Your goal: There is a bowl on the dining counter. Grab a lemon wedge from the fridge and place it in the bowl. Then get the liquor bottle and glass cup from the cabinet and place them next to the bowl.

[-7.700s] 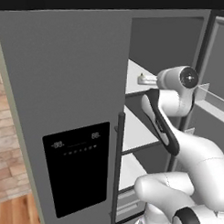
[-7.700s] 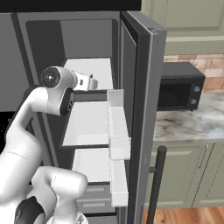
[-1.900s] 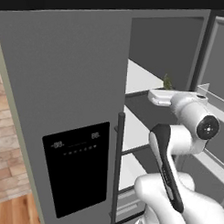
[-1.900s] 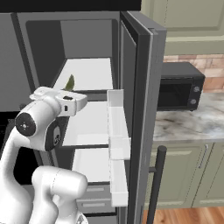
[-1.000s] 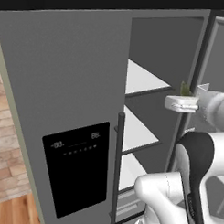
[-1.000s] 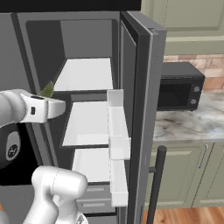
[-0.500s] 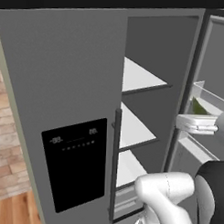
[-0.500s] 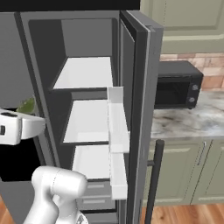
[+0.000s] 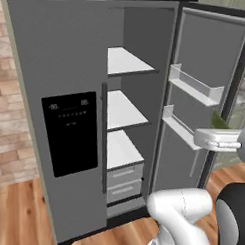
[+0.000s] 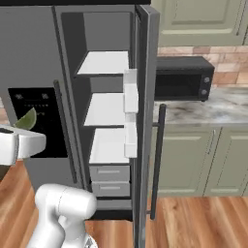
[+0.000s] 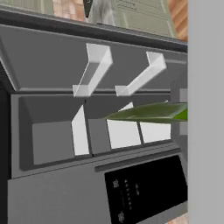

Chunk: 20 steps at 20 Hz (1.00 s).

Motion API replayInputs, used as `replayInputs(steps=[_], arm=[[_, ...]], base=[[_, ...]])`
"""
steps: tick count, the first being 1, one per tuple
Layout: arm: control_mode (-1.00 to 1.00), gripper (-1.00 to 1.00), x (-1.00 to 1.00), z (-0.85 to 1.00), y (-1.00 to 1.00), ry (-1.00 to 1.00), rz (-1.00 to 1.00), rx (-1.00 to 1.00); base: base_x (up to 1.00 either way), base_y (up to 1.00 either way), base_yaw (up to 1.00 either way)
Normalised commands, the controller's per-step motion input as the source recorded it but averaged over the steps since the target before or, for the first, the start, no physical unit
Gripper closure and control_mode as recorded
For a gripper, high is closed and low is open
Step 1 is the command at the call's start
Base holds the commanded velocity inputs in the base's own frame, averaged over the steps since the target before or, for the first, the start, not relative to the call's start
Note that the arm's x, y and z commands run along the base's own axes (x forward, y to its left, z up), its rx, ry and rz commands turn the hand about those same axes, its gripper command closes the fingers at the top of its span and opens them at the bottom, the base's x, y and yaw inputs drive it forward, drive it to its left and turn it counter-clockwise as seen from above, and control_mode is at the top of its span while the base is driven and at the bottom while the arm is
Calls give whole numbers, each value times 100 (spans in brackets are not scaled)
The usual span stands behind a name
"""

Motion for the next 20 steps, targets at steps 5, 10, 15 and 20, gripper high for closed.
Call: replayInputs(steps=[5, 10, 15, 20], arm=[[100, 100, 0, 0, 0, 0, 0, 0], [100, 100, 0, 0, 0, 0, 0, 0], [100, 100, 0, 0, 0, 0, 0, 0], [100, 100, 0, 0, 0, 0, 0, 0]], base=[[-100, -20, 23], [-100, -35, 21], [-100, -50, 13], [-100, -60, 4]])
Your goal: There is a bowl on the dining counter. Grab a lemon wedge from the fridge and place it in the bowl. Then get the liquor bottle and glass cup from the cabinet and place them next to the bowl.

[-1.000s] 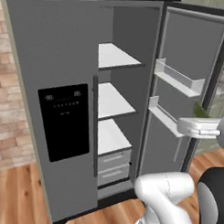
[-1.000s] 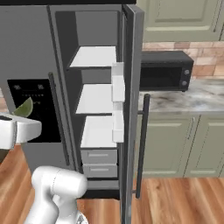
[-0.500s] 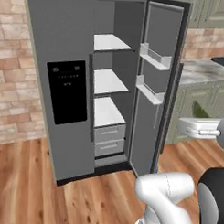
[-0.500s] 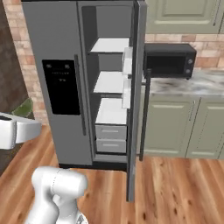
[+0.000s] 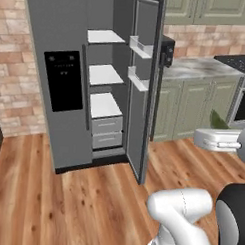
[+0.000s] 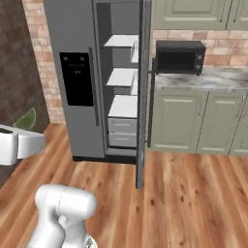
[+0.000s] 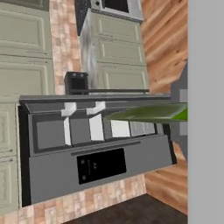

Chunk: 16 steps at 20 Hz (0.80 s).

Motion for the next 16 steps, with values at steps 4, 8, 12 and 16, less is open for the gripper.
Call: replayInputs(steps=[4, 8, 12, 16], arm=[[100, 100, 0, 0, 0, 0, 0, 0], [100, 100, 0, 0, 0, 0, 0, 0], [100, 100, 0, 0, 0, 0, 0, 0], [100, 100, 0, 0, 0, 0, 0, 0]], base=[[-100, -70, 0], [-100, -70, 0], [-100, -70, 0], [-100, -72, 0]])
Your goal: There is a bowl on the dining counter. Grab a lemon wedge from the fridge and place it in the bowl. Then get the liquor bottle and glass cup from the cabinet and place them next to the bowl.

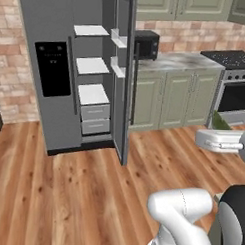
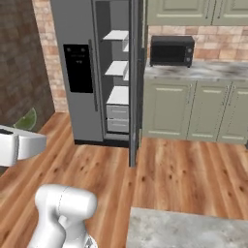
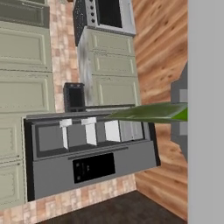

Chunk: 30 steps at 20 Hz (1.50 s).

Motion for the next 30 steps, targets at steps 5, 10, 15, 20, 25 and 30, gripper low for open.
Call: replayInputs(steps=[5, 10, 15, 20, 25, 30], arm=[[100, 100, 0, 0, 0, 0, 0, 0], [100, 100, 0, 0, 0, 0, 0, 0], [100, 100, 0, 0, 0, 0, 0, 0], [100, 100, 0, 0, 0, 0, 0, 0], [100, 100, 0, 0, 0, 0, 0, 0], [100, 100, 0, 0, 0, 0, 0, 0]], base=[[-100, -39, 0], [-61, 40, -1], [-34, 74, 3], [-99, 32, 0], [-100, 7, -8], [-100, 0, -7]])
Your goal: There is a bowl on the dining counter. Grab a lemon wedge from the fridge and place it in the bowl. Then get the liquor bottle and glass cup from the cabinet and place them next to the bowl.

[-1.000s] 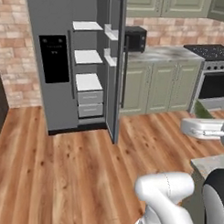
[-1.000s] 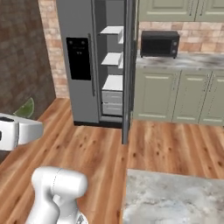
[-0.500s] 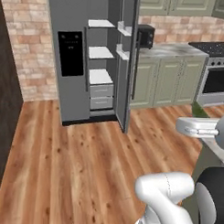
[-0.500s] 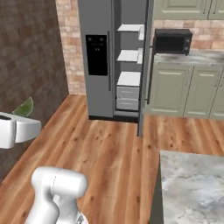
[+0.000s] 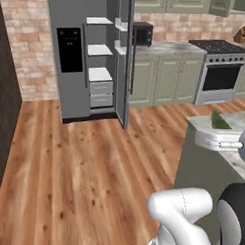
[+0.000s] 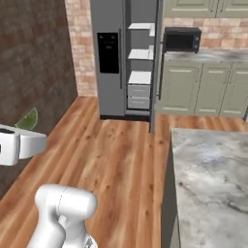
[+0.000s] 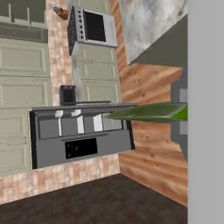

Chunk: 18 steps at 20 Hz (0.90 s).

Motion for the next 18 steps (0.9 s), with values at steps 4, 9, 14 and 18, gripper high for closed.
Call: replayInputs(steps=[4, 9, 14, 18], arm=[[100, 100, 0, 0, 0, 0, 0, 0], [100, 100, 0, 0, 0, 0, 0, 0], [100, 100, 0, 0, 0, 0, 0, 0], [100, 100, 0, 0, 0, 0, 0, 0]], base=[[-100, -2, -3], [-100, -25, -2], [-100, -57, -8], [-100, -72, -7]])
